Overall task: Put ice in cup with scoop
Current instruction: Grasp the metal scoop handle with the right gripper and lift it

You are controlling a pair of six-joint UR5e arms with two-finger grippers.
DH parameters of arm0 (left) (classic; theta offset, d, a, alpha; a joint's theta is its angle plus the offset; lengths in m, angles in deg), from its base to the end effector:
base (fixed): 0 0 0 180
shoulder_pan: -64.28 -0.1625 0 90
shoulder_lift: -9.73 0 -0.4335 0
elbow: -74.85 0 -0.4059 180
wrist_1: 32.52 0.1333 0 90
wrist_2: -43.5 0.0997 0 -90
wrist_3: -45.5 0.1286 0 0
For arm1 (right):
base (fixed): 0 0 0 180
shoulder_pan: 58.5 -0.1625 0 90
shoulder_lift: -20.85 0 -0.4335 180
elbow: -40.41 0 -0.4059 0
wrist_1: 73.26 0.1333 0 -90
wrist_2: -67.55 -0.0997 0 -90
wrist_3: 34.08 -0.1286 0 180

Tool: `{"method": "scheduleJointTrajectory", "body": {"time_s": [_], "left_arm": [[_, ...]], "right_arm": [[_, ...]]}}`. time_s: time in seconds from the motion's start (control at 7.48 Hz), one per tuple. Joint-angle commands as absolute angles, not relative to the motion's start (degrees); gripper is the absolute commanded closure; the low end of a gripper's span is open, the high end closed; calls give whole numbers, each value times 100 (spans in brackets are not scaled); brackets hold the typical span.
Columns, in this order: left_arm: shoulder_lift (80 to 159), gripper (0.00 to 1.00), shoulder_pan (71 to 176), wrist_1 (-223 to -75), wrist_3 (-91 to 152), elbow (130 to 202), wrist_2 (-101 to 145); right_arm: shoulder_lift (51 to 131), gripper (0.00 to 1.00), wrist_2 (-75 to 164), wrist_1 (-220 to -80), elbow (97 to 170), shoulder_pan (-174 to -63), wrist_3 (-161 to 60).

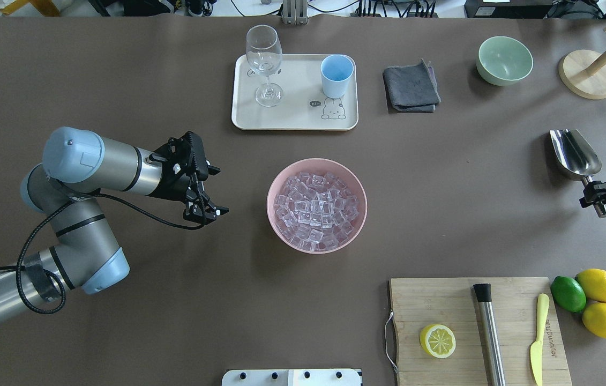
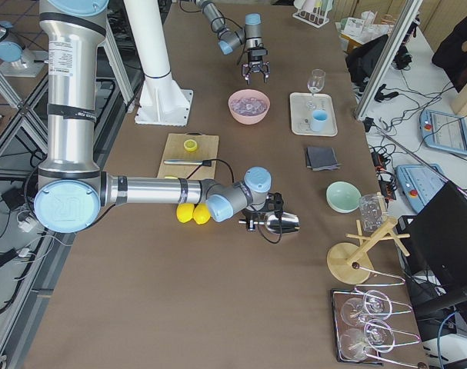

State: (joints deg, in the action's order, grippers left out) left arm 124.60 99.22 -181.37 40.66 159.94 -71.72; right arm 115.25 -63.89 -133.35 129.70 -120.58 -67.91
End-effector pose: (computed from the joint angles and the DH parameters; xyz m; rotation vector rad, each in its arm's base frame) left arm 0.5267 -0.4637 0.3420 1.0389 1.0455 1.0227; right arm -0.1925 -0.4661 0.6766 -0.0102 -0.8224 -0.0592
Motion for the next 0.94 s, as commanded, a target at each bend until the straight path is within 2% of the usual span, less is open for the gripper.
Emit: {"method": "scheduleJointTrajectory", "body": {"time_s": [0.0, 0.27, 0.53, 0.8], "left_arm": [[12758, 2, 9514, -18972, 4058, 15521, -6603], [12882, 2, 9504, -19247, 4023, 15290, -6592], [12918, 2, 9451, -19248, 3900, 15246, -6618], [12961, 2, 9443, -19248, 3899, 15246, -6601]], "right_arm": [[11516, 100, -6516, -14430, 13985, -12073, -6740], [11315, 100, -6149, -15618, 14883, -12318, -5954], [10893, 100, -6365, -15948, 15106, -12643, -5712], [10394, 100, -6271, -16009, 15080, -12618, -4051]]}}
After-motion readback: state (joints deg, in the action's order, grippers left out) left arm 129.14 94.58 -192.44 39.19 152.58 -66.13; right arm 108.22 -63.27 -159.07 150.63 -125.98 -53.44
